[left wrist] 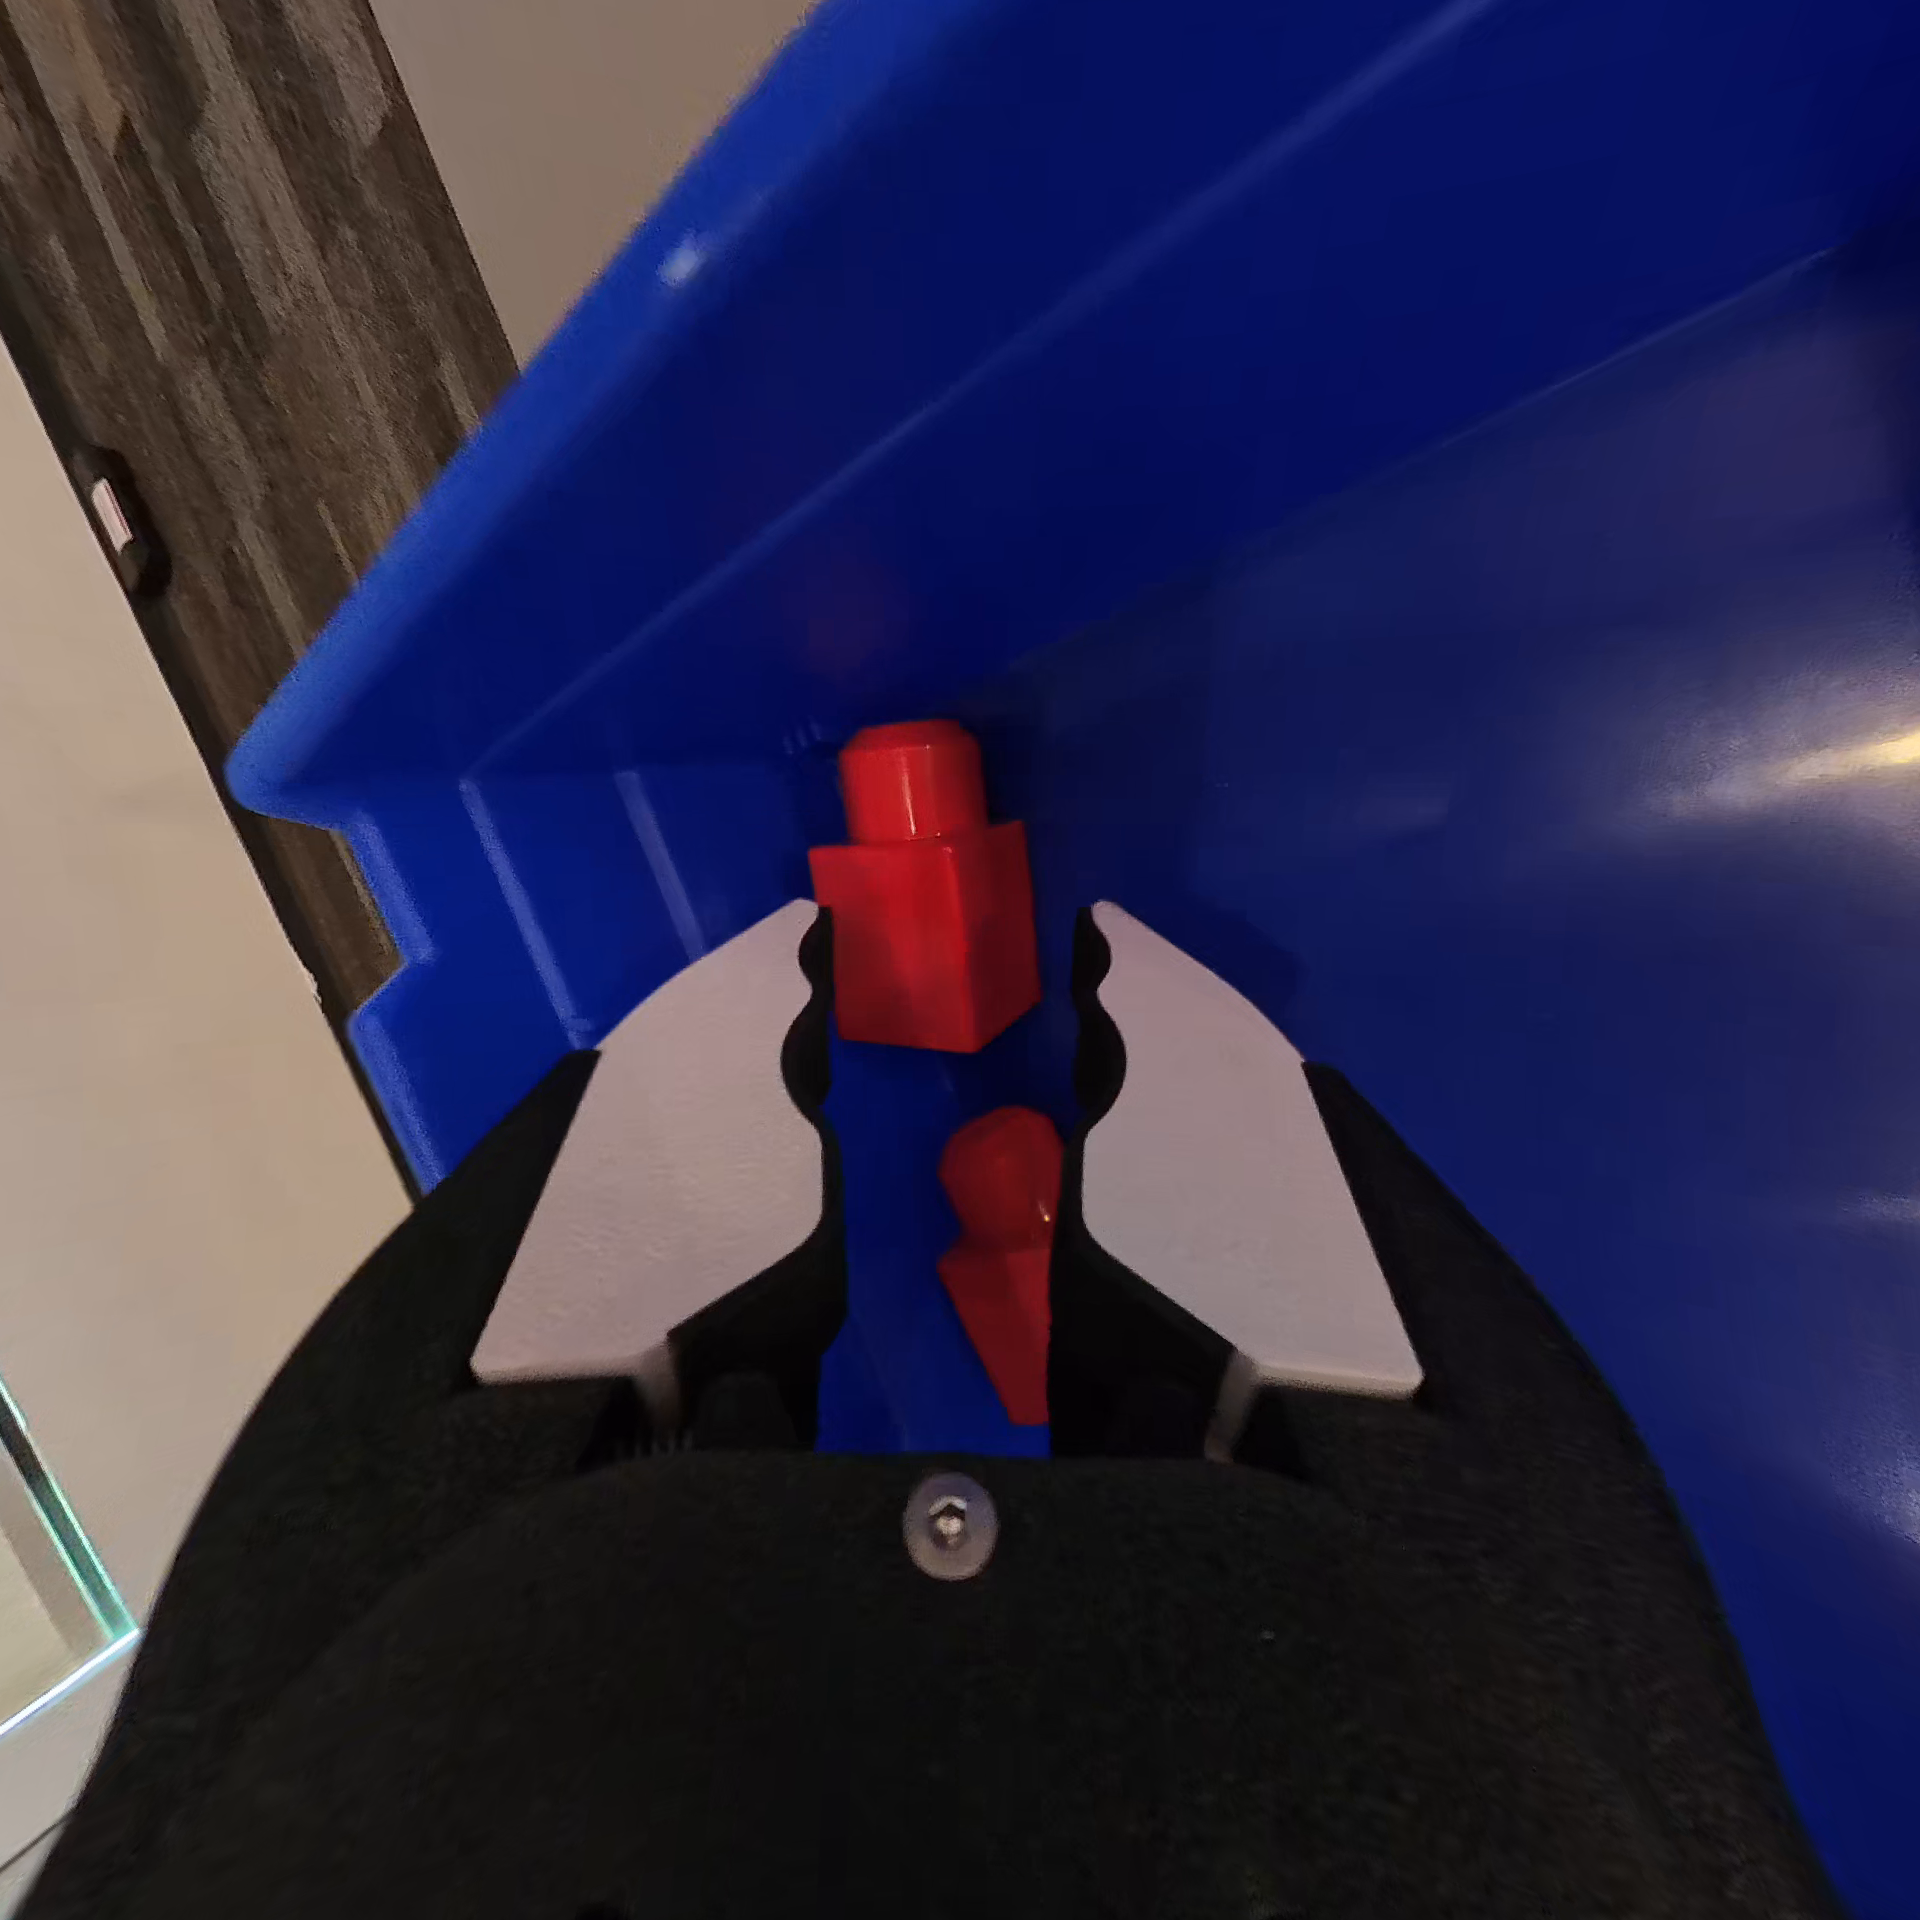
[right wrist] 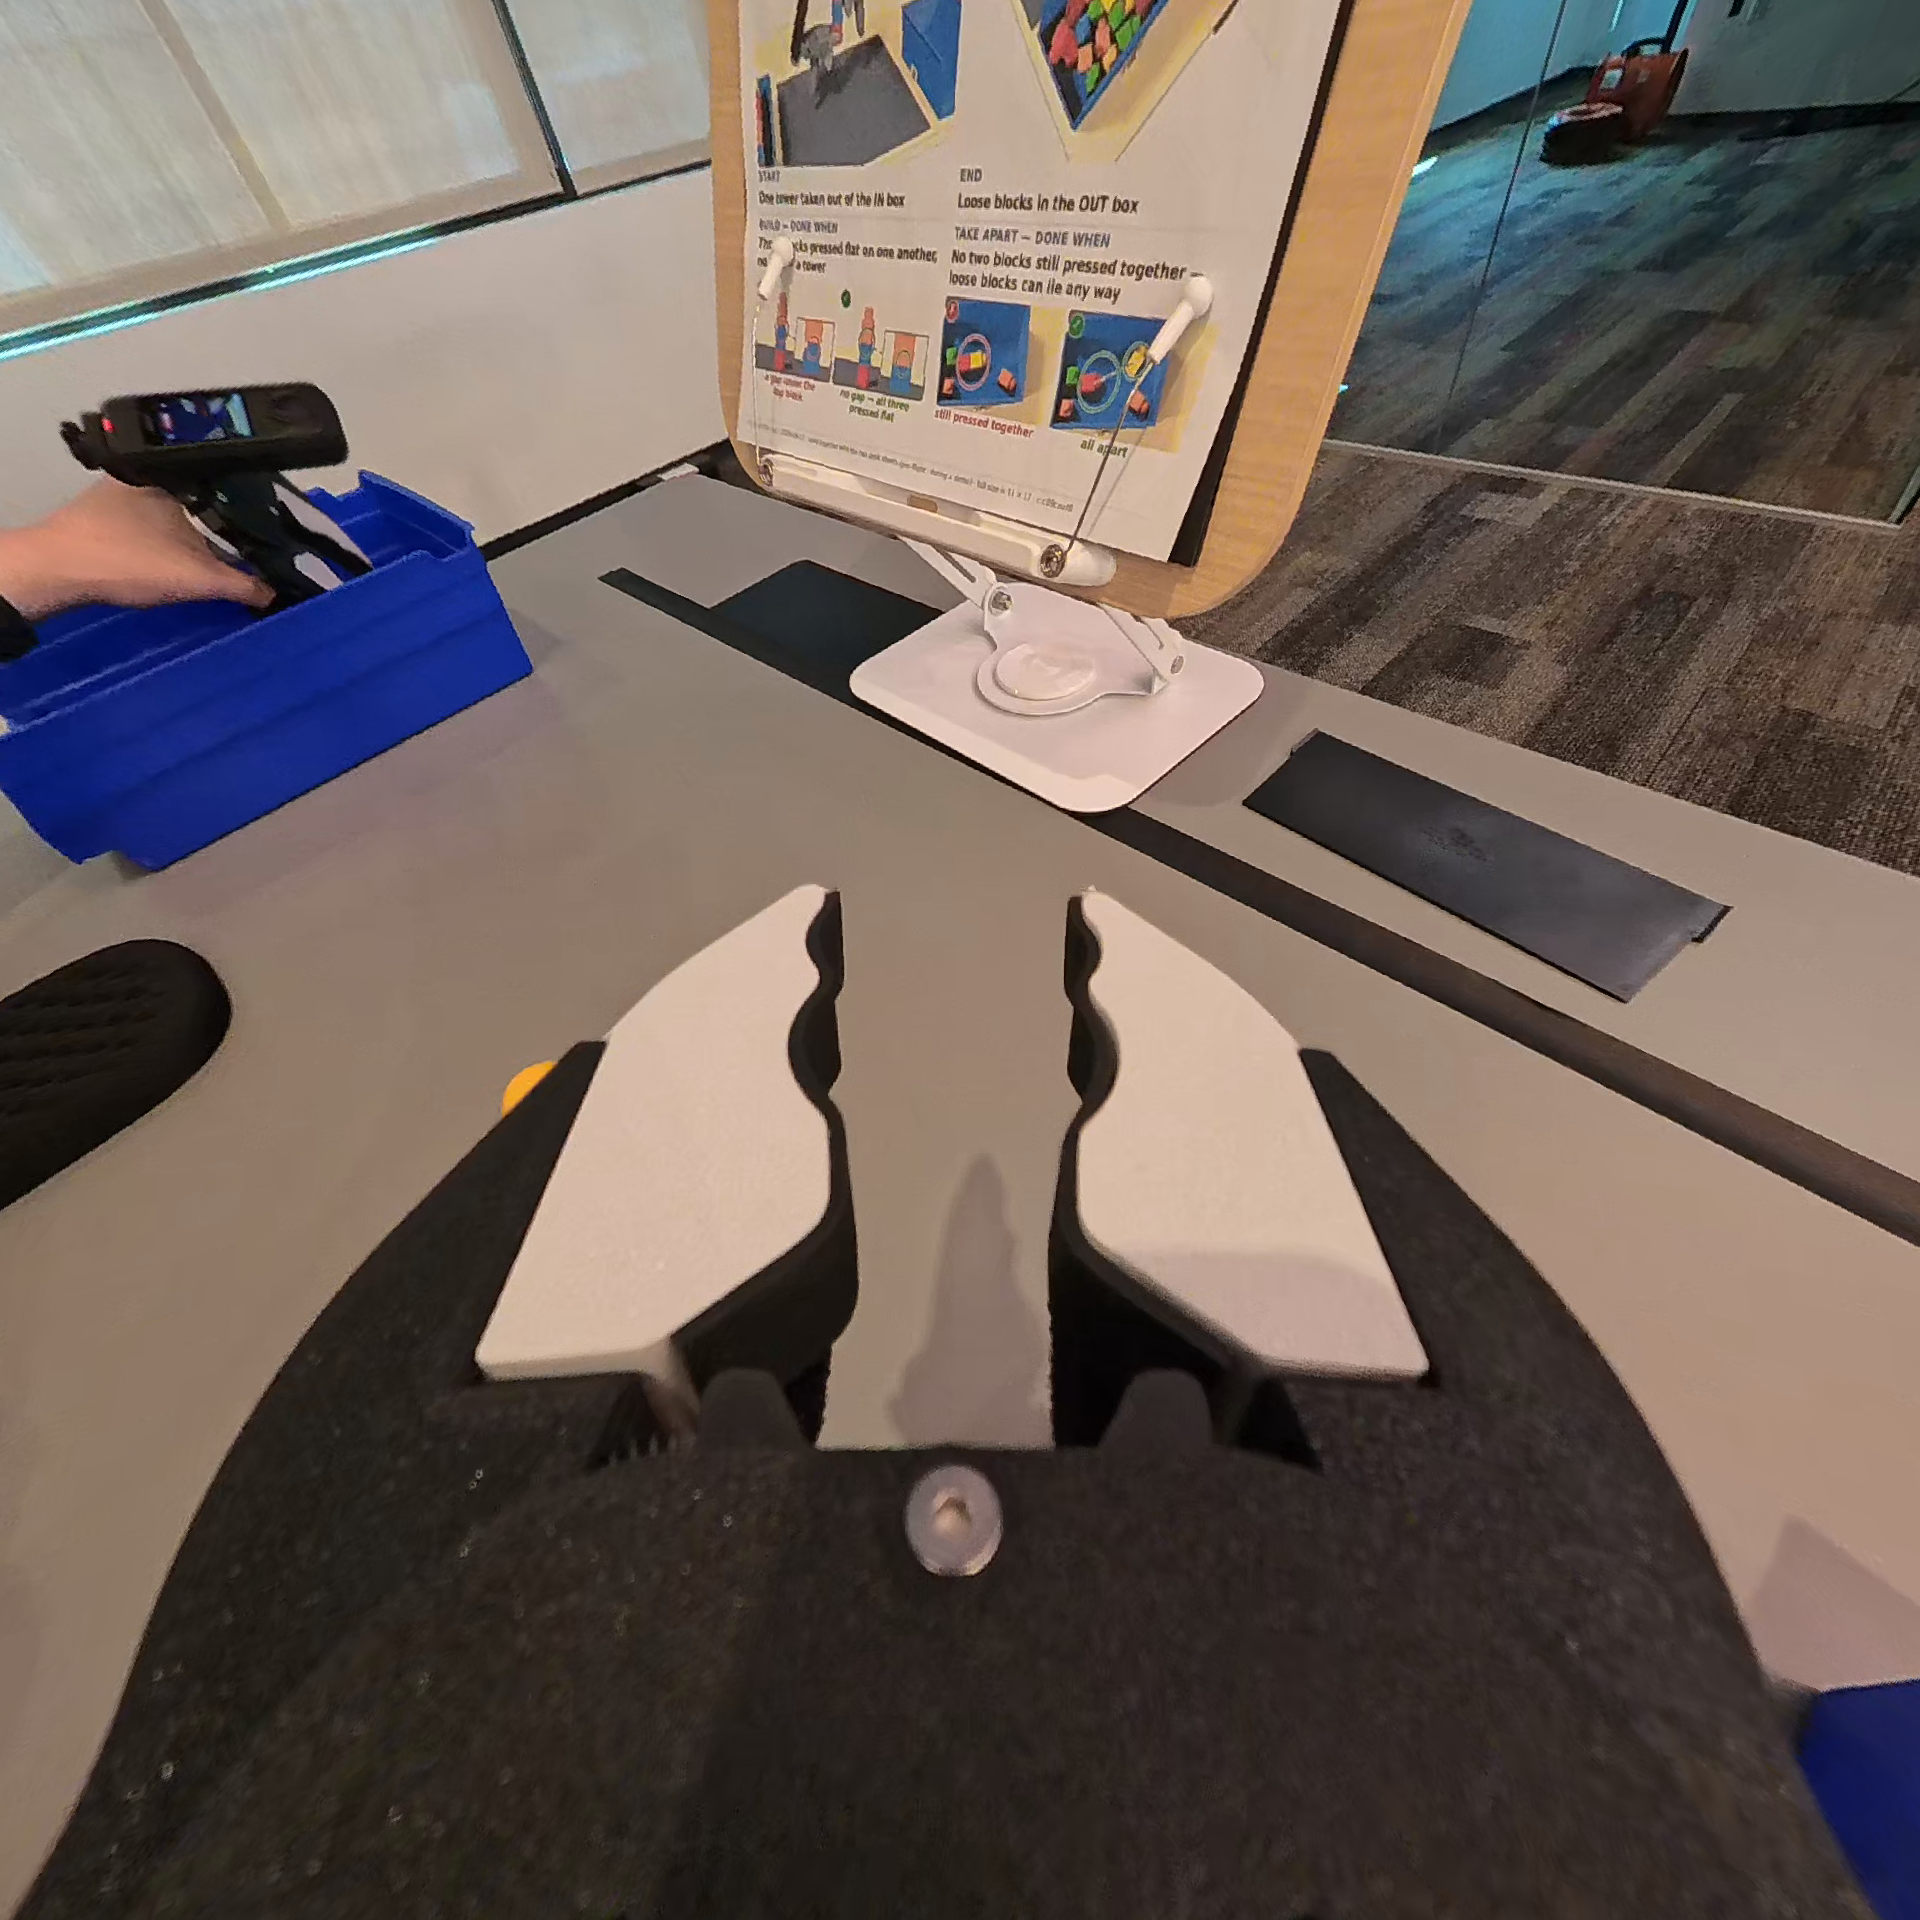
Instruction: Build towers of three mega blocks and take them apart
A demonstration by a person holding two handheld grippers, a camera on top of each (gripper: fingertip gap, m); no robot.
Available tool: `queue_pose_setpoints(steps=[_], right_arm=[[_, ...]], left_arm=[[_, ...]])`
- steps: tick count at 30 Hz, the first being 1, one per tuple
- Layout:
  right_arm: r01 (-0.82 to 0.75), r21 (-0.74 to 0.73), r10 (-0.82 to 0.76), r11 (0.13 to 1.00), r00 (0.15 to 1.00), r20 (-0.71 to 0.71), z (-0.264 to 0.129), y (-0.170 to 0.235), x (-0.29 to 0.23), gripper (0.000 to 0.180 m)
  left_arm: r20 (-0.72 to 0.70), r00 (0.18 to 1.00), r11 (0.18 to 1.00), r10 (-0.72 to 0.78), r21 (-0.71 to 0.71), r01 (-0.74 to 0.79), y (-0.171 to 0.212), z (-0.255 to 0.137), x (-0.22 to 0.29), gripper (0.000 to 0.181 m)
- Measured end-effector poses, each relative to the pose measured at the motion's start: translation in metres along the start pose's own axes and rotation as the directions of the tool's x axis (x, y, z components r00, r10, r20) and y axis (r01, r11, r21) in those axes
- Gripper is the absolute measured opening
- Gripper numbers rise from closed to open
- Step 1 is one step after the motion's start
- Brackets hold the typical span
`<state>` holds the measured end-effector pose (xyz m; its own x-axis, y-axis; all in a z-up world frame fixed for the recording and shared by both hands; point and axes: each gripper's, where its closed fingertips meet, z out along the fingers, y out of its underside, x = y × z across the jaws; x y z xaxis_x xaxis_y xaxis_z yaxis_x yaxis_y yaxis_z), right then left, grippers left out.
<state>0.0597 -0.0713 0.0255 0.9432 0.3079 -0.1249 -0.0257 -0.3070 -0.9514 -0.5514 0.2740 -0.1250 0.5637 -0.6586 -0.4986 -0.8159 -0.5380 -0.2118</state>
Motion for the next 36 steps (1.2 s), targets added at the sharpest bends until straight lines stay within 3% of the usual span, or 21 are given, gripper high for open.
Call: queue_pose_setpoints(steps=[2, 6, 12, 15, 20, 24, 28, 33, 36], right_arm=[[0.002, -0.012, -0.002, 1.000, 1.000, -0.002, 0.001, 0.002, 0.001, 0.040], [0.004, -0.018, -0.004, 1.000, 1.000, -0.002, 0.003, 0.003, 0.001, 0.040], [0.003, -0.033, -0.003, 0.999, 1.000, 0.008, 0.005, 0.006, -0.001, 0.040], [0.005, -0.038, -0.005, 0.999, 1.000, 0.009, 0.006, 0.007, -0.001, 0.040], [0.006, -0.041, -0.006, 0.999, 1.000, 0.011, 0.006, 0.007, -0.001, 0.040], [0.003, -0.053, -0.003, 0.999, 1.000, 0.010, 0.006, 0.010, 0.000, 0.040], [-0.002, -0.048, 0.002, 0.999, 1.000, 0.011, 0.006, 0.010, 0.001, 0.040], [-0.003, -0.058, 0.003, 0.998, 1.000, 0.010, 0.006, 0.012, 0.003, 0.040], [-0.006, -0.053, 0.006, 0.999, 1.000, 0.010, 0.005, 0.012, 0.003, 0.040]], left_arm=[[0.007, 1.000, 1.000, 0.000, -0.011, 0.000, 0.003, 0.005, 0.000, 0.049], [-0.017, 1.000, 0.997, -0.013, 0.076, 0.014, -0.006, -0.002, 0.008, 0.039], [0.004, 0.998, 0.994, 0.059, 0.093, -0.059, -0.002, -0.008, 0.025, 0.049], [0.032, 0.995, 0.988, 0.094, 0.121, -0.097, -0.005, -0.016, 0.026, 0.039], [-0.085, 0.991, 0.987, -0.108, 0.111, 0.117, -0.008, -0.014, 0.020, 0.048], [-0.178, 0.964, 0.980, -0.197, -0.032, 0.194, 0.004, -0.001, 0.028, 0.058], [-0.199, 0.945, 0.965, -0.261, -0.026, 0.261, -0.001, 0.003, 0.028, 0.040], [-0.237, 0.936, 0.965, -0.259, -0.030, 0.259, -0.001, -0.001, 0.032, 0.038], [-0.236, 0.939, 0.961, -0.251, 0.058, 0.271, -0.013, -0.022, 0.027, 0.037]])
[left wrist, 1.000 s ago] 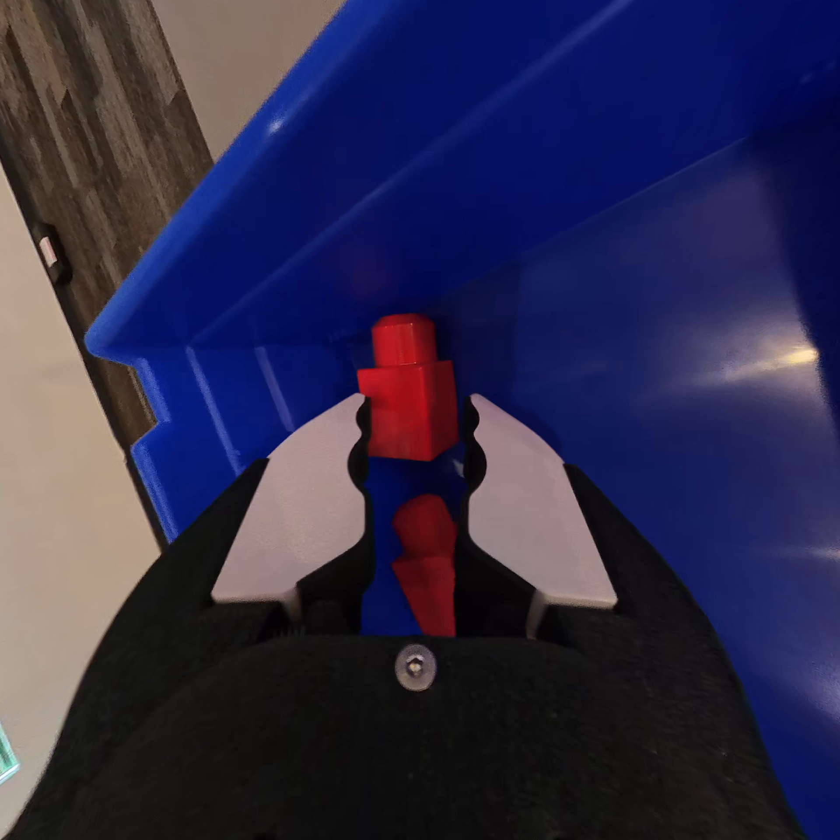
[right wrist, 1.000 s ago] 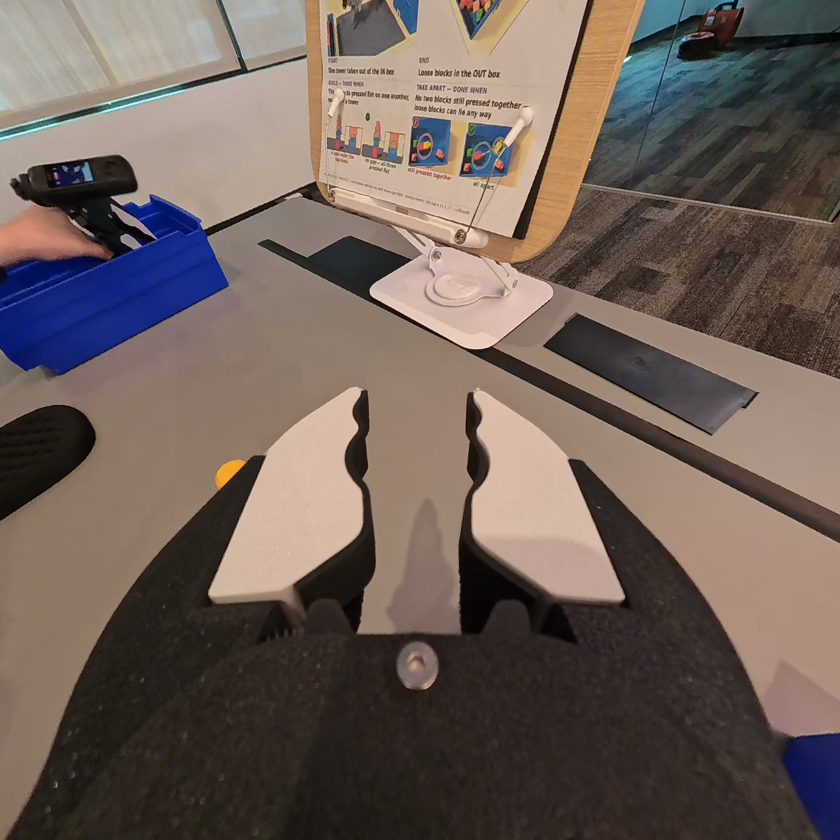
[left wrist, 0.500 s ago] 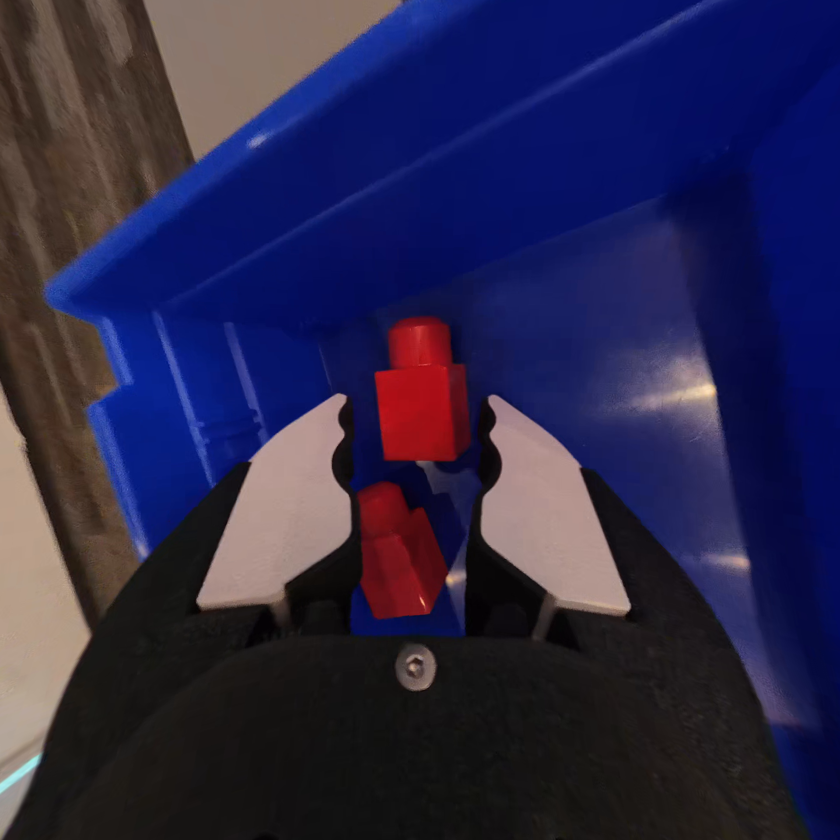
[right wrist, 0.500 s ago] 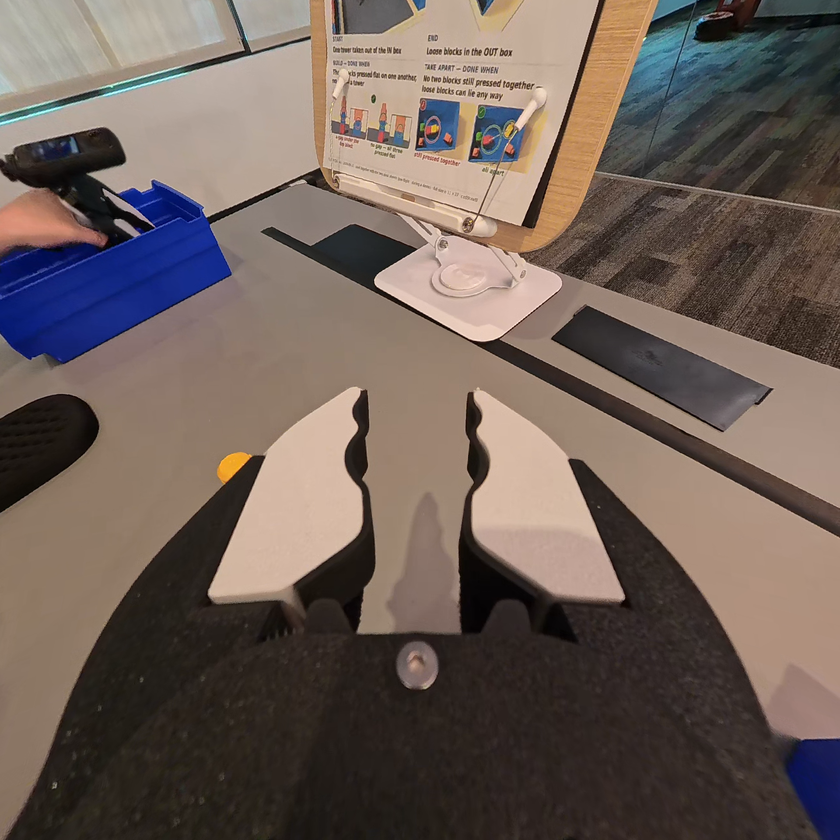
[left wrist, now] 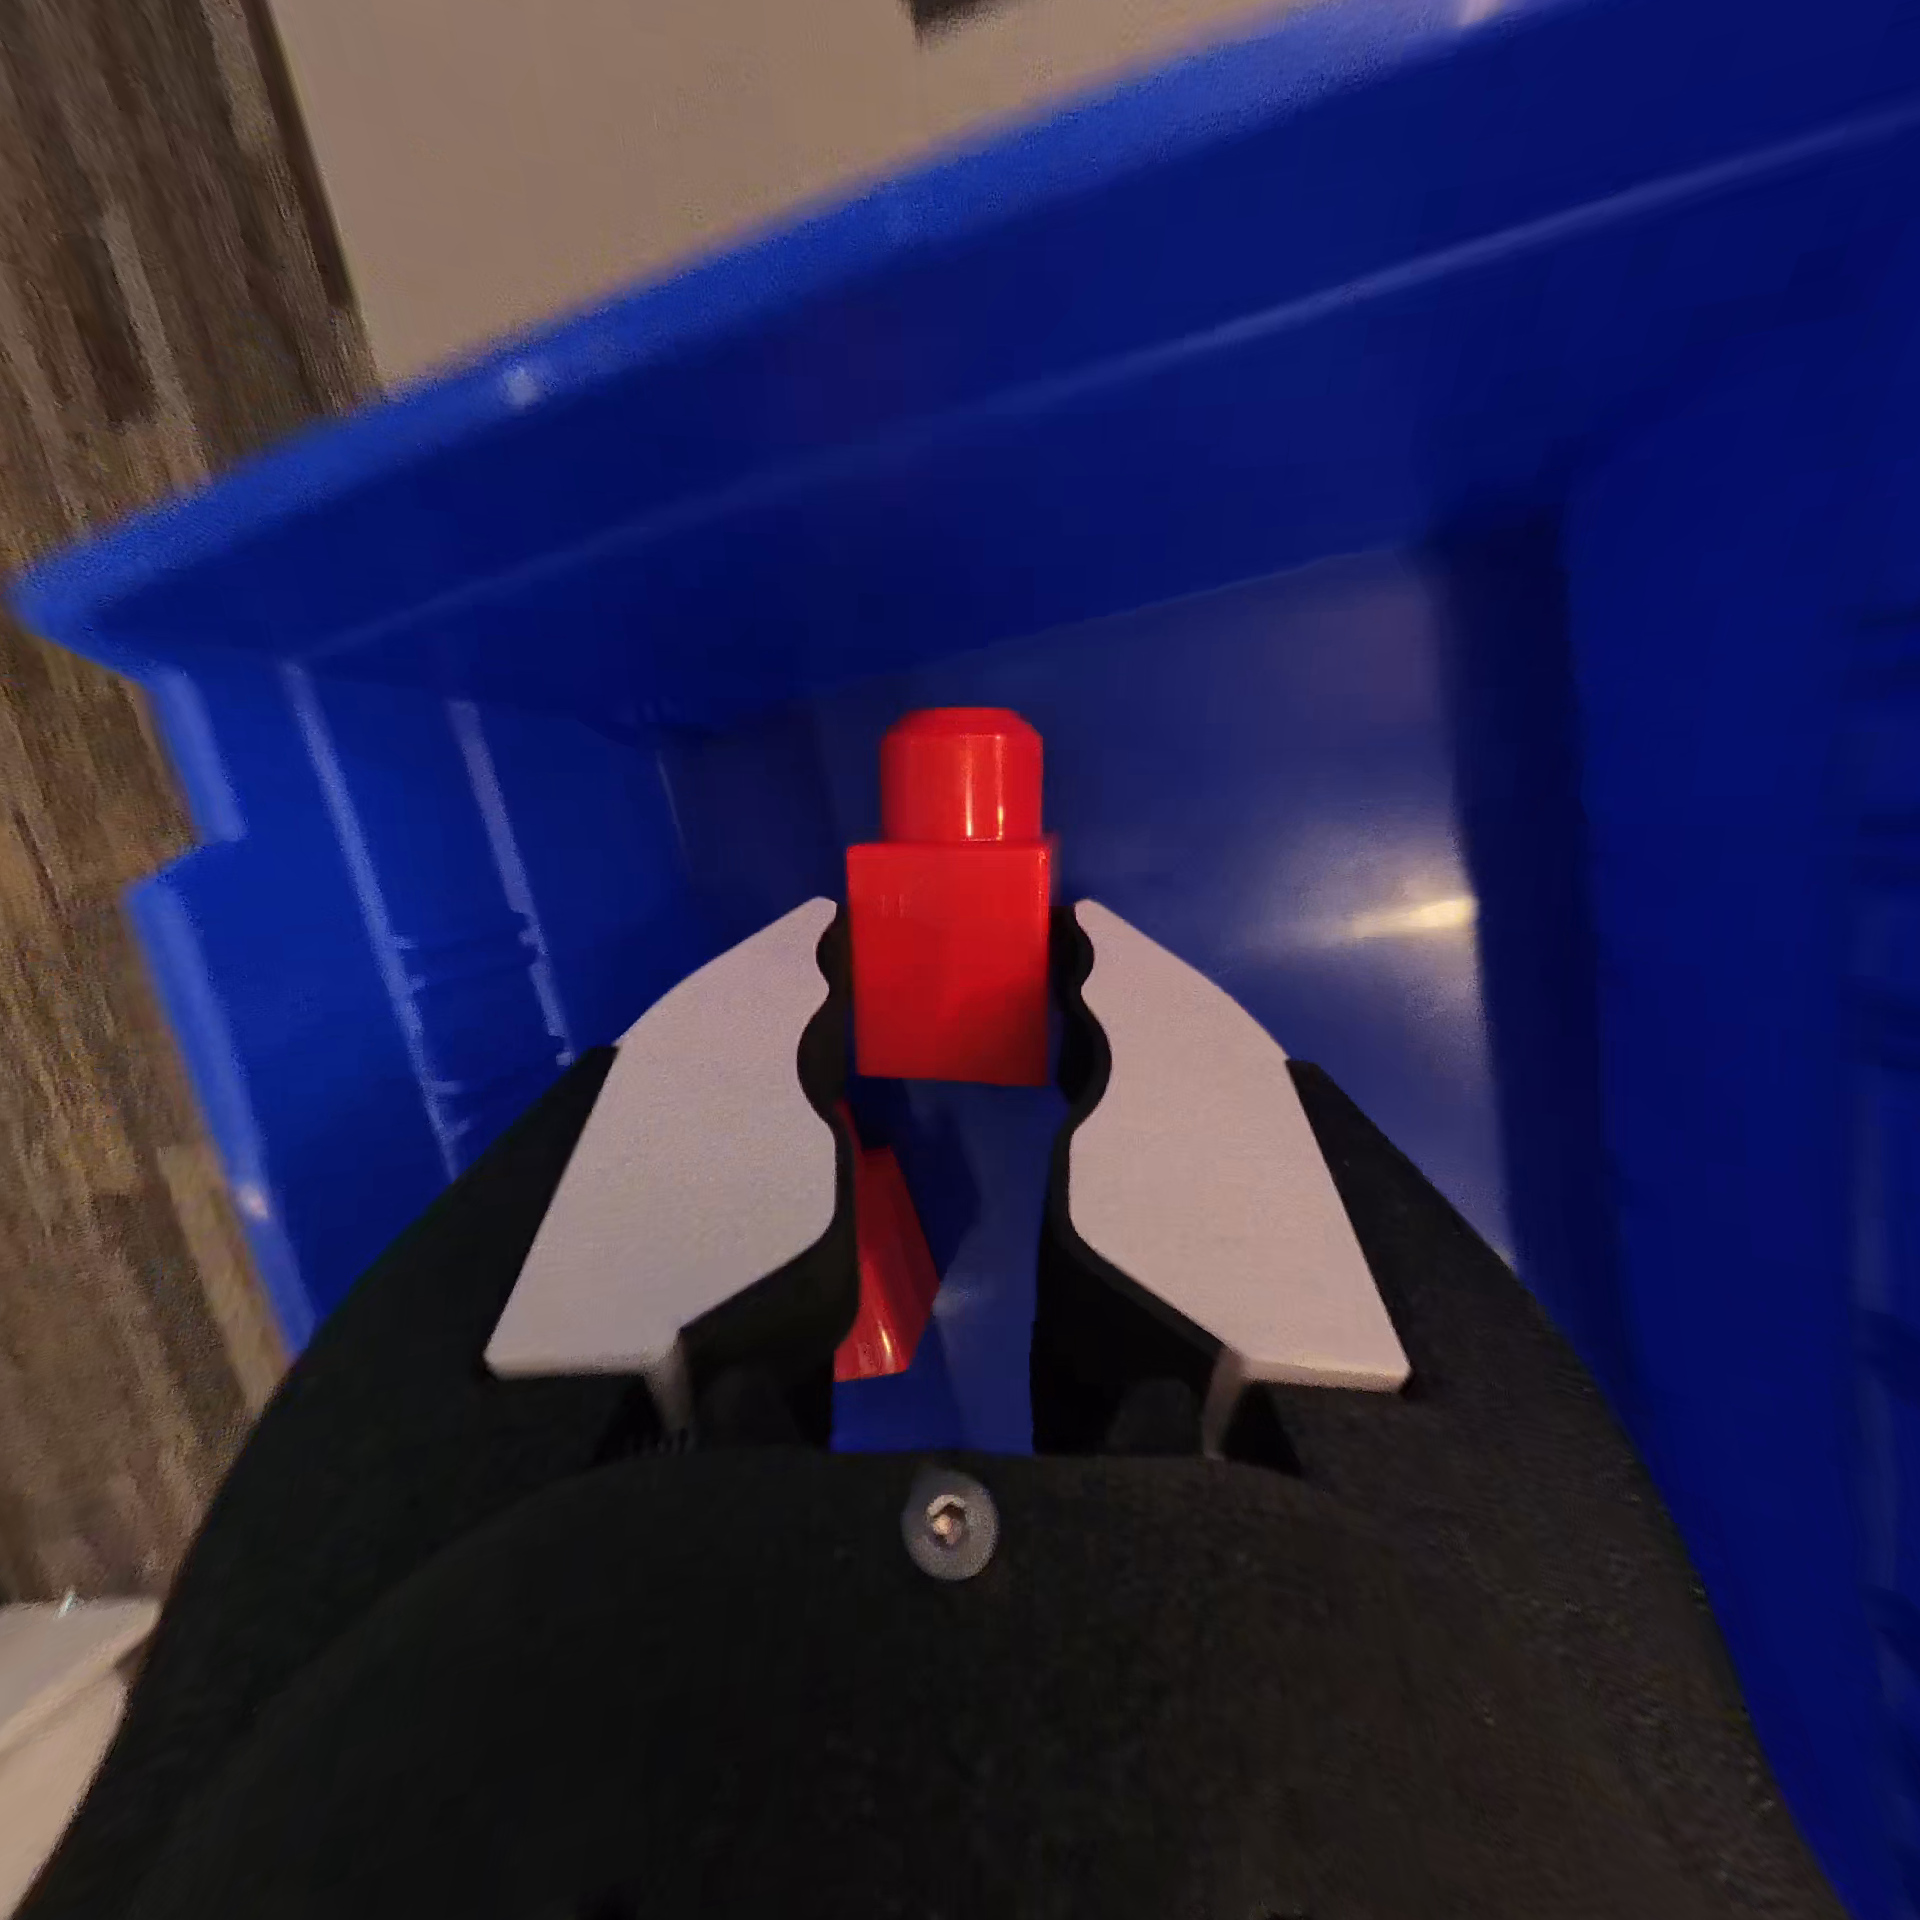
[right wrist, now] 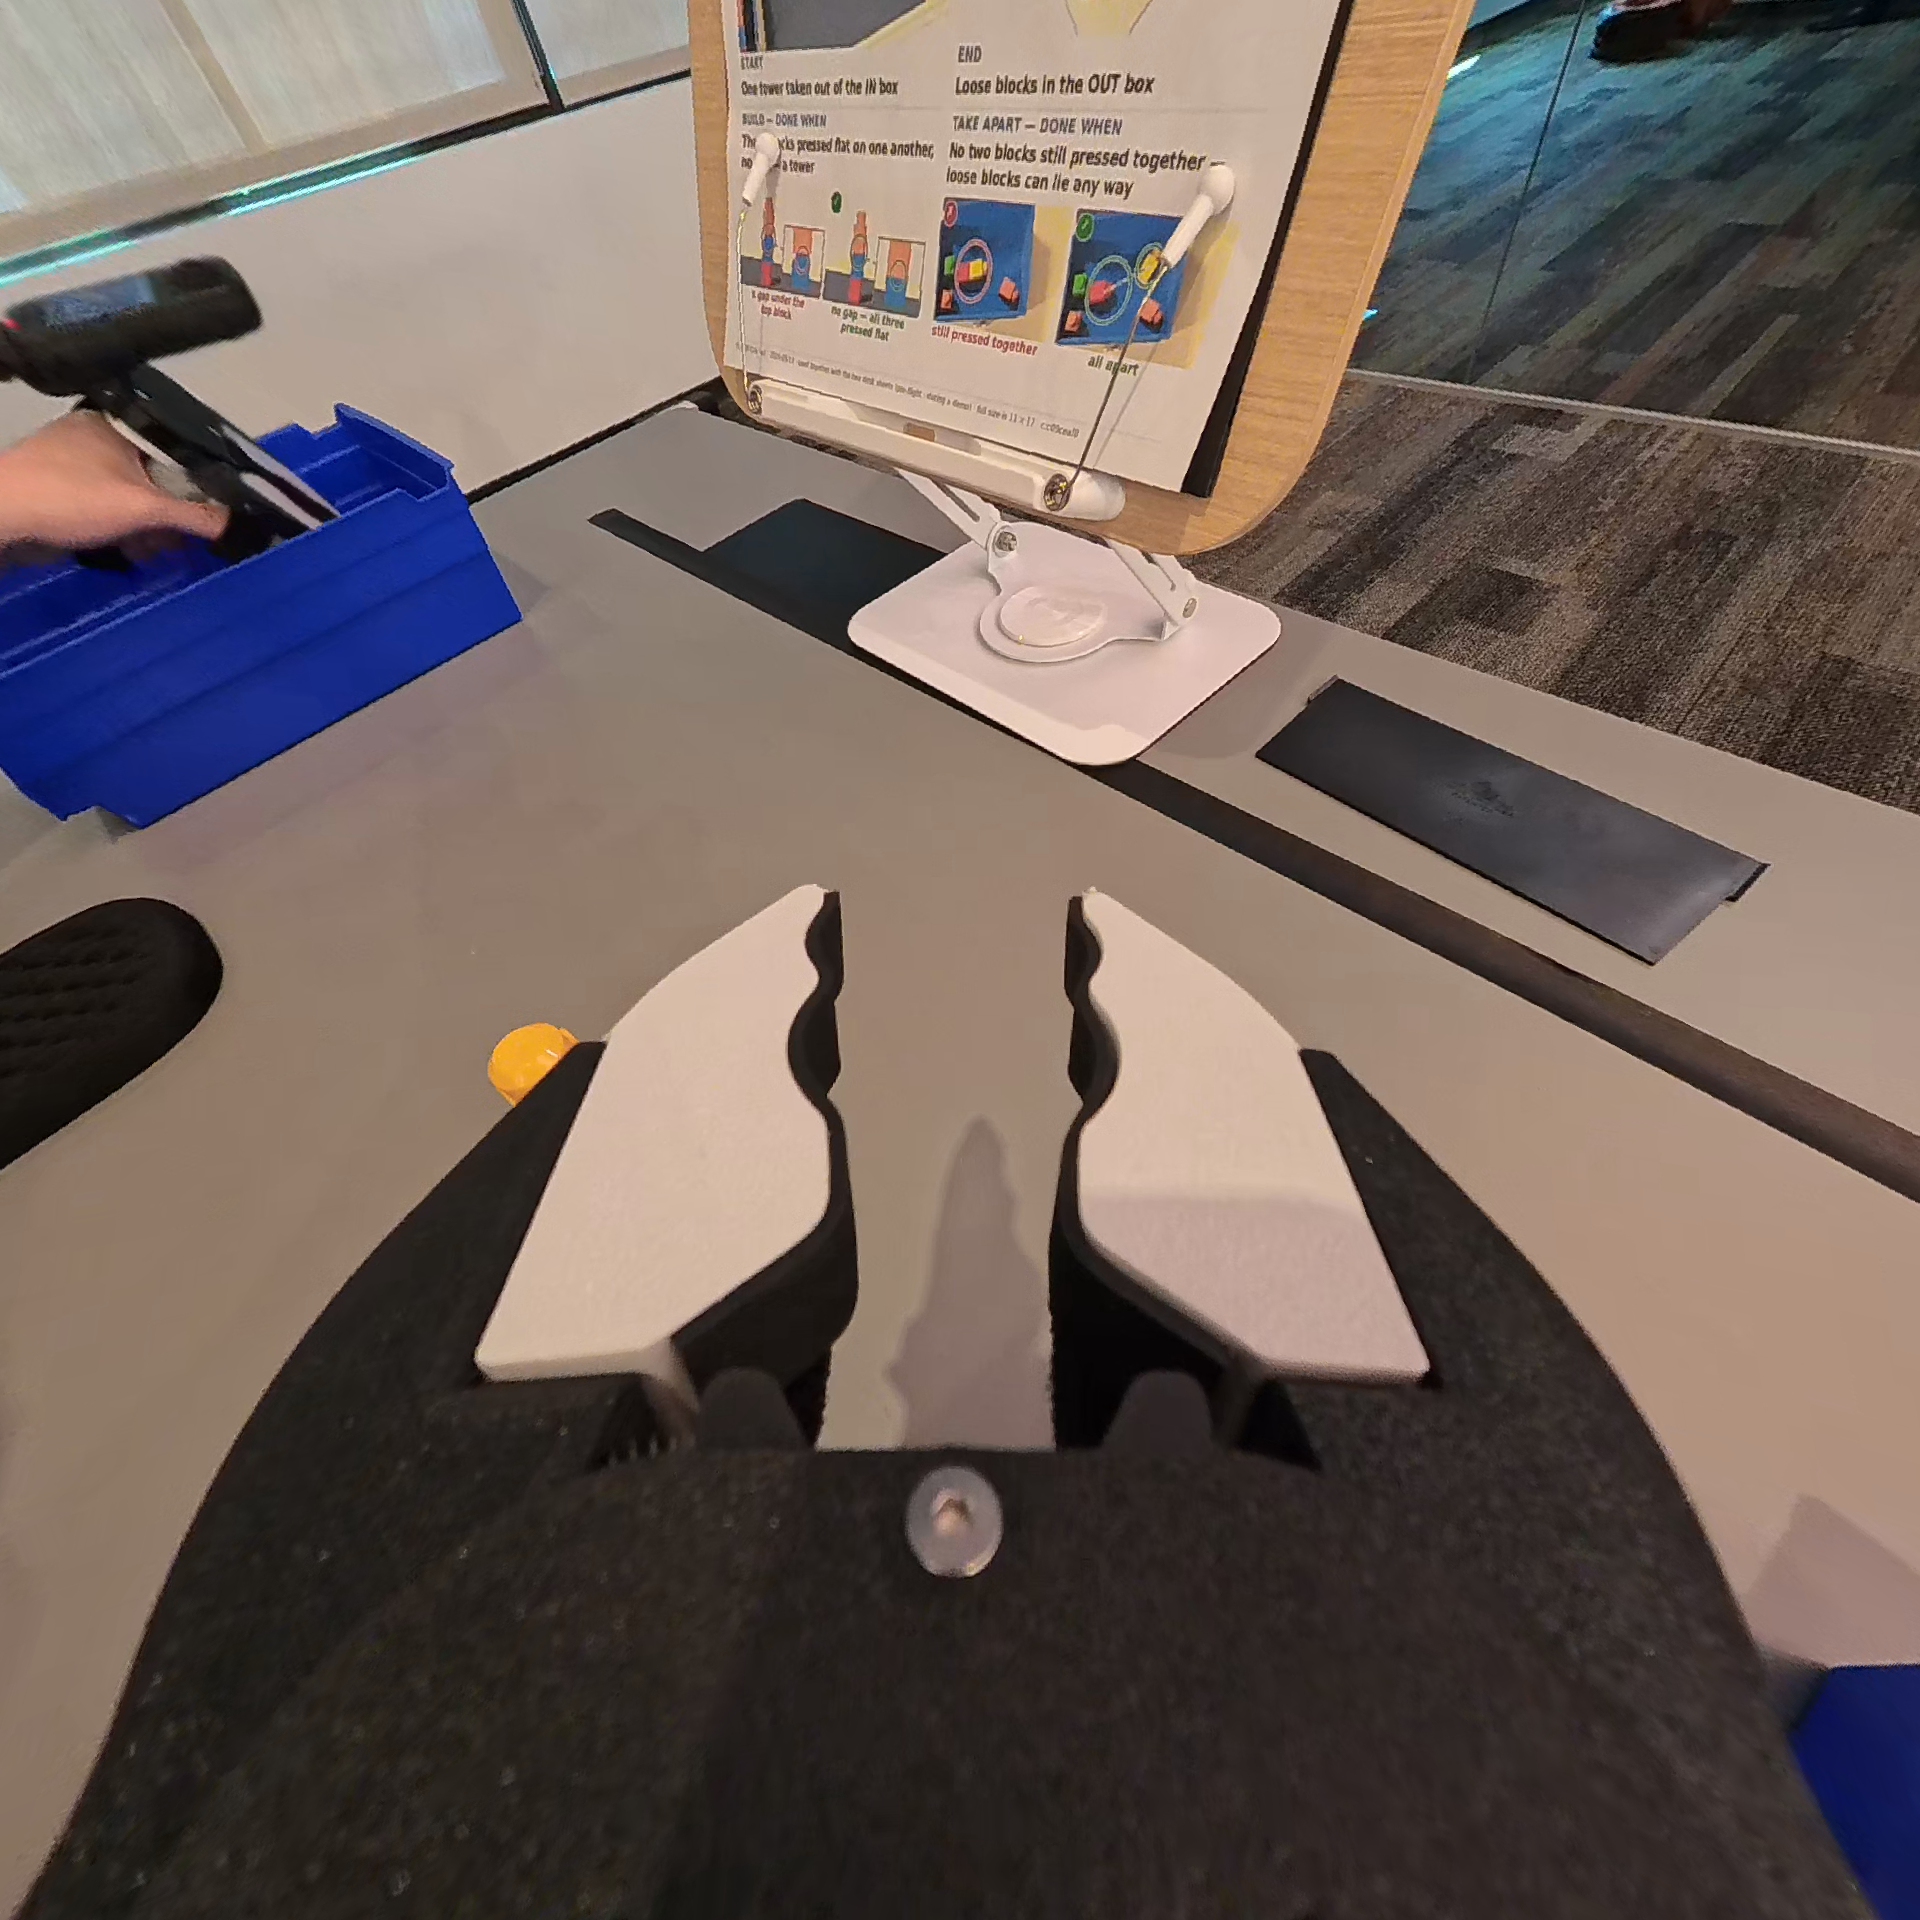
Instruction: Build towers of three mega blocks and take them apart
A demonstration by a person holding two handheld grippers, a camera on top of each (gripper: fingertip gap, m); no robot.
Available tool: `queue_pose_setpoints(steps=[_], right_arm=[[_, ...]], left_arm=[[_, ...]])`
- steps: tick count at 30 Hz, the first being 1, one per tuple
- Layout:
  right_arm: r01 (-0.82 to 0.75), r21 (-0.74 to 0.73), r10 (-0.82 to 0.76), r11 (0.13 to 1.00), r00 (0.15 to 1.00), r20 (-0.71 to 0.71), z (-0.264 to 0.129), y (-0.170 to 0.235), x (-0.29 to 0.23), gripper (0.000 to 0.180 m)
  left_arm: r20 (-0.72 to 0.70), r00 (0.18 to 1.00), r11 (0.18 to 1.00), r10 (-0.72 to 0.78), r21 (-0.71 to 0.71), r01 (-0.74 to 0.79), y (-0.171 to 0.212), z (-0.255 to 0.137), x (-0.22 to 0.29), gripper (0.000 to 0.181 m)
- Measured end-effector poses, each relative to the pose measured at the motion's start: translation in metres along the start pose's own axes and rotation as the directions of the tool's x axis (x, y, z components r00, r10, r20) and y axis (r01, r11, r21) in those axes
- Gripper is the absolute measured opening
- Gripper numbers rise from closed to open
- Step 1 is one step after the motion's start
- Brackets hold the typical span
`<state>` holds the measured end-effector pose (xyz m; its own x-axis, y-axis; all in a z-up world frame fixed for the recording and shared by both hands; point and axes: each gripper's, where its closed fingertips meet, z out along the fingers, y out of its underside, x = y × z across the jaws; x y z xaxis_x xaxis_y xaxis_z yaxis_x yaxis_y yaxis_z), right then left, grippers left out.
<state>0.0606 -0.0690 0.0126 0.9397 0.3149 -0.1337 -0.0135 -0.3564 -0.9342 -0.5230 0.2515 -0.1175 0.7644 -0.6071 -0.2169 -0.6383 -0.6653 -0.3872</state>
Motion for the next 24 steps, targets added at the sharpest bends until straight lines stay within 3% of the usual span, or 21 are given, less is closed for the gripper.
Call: queue_pose_setpoints(steps=[3, 6, 9, 11, 15, 19, 24], right_arm=[[0.002, 0.022, -0.002, 1.000, 1.000, 0.008, 0.000, -0.007, -0.004, 0.040], [0.036, 0.058, -0.039, 0.998, 0.998, 0.052, 0.003, -0.022, -0.022, 0.040], [0.087, 0.140, -0.117, 0.986, 0.968, 0.224, 0.011, -0.047, -0.072, 0.041], [0.103, 0.211, -0.182, 0.972, 0.901, 0.393, 0.013, -0.063, -0.120, 0.041], [0.153, 0.296, -0.311, 0.943, 0.723, 0.617, 0.016, -0.075, -0.204, 0.044], [0.184, 0.283, -0.332, 0.941, 0.658, 0.676, 0.029, -0.069, -0.237, 0.051], [0.152, 0.238, -0.280, 0.959, 0.612, 0.739, 0.035, -0.063, -0.250, 0.052]], left_arm=[[-0.003, 0.999, 0.979, 0.040, 0.202, -0.038, -0.036, -0.049, 0.018, 0.037], [-0.114, 0.977, 0.888, 0.179, 0.446, -0.111, -0.074, -0.117, 0.085, 0.037], [-0.302, 0.865, 0.765, 0.402, 0.629, -0.136, -0.087, -0.182, 0.195, 0.037], [-0.376, 0.758, 0.681, 0.532, 0.723, -0.119, -0.084, -0.217, 0.263, 0.037], [-0.438, 0.577, 0.574, 0.689, 0.816, -0.066, -0.068, -0.260, 0.364, 0.037], [-0.456, 0.469, 0.539, 0.757, 0.840, -0.053, -0.055, -0.276, 0.416, 0.037], [-0.477, 0.435, 0.539, 0.764, 0.842, -0.024, -0.055, -0.282, 0.436, 0.036]])
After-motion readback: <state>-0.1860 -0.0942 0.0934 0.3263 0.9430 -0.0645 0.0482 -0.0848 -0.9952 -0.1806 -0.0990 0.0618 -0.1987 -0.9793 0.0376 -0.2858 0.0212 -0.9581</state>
